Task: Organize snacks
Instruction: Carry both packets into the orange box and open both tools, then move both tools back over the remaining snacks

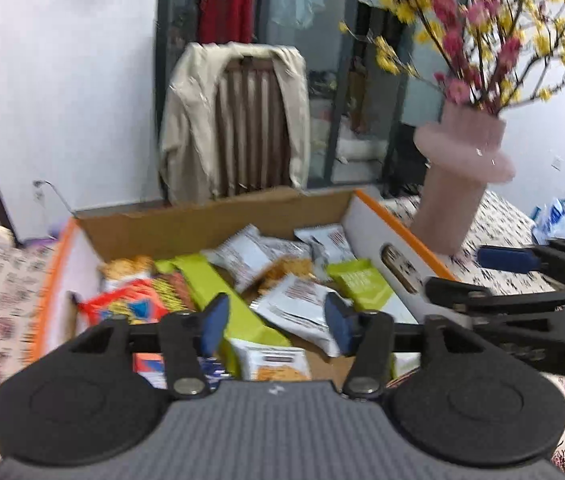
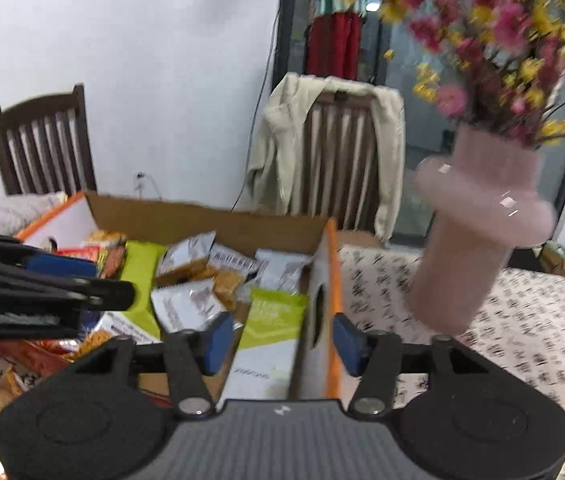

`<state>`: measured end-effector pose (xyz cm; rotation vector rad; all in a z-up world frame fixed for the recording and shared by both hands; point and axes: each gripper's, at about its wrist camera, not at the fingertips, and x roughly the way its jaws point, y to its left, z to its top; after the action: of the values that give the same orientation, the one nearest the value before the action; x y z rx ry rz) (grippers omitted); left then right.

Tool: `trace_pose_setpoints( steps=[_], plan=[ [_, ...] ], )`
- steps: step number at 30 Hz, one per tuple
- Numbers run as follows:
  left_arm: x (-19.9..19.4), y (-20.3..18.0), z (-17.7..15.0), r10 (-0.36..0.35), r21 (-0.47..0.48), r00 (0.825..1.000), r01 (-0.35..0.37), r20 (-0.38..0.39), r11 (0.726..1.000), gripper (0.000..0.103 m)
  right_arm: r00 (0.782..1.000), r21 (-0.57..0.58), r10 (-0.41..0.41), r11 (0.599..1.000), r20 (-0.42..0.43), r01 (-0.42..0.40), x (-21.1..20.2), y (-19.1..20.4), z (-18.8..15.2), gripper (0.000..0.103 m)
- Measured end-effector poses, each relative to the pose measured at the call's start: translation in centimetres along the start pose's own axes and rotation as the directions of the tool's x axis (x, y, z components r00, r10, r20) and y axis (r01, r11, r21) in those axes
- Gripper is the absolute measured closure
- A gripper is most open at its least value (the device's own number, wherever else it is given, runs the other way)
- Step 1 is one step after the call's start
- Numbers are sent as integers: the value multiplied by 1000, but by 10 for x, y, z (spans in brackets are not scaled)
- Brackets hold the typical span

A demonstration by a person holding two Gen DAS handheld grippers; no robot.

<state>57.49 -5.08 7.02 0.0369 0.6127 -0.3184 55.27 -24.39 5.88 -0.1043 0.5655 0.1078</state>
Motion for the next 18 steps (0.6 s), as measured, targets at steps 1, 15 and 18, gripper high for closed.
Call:
trace_pose_setpoints(
  steps=[1,15,18],
  plan=[
    [-10,3,1,17,-7,1000,-17,6,1000,40,1000,2,5,1000,14,-5,-9,-2,2,38],
    [-196,0,-60,146,-30,972,-143,183,989,2,982,19,112,993,149,-117,-152,-12,-14,18],
    [-229,-5,-83,164,-27,968,-162,189,986,1,975,-1,159,987,157,-161,-177,-8,-33,13]
  ],
)
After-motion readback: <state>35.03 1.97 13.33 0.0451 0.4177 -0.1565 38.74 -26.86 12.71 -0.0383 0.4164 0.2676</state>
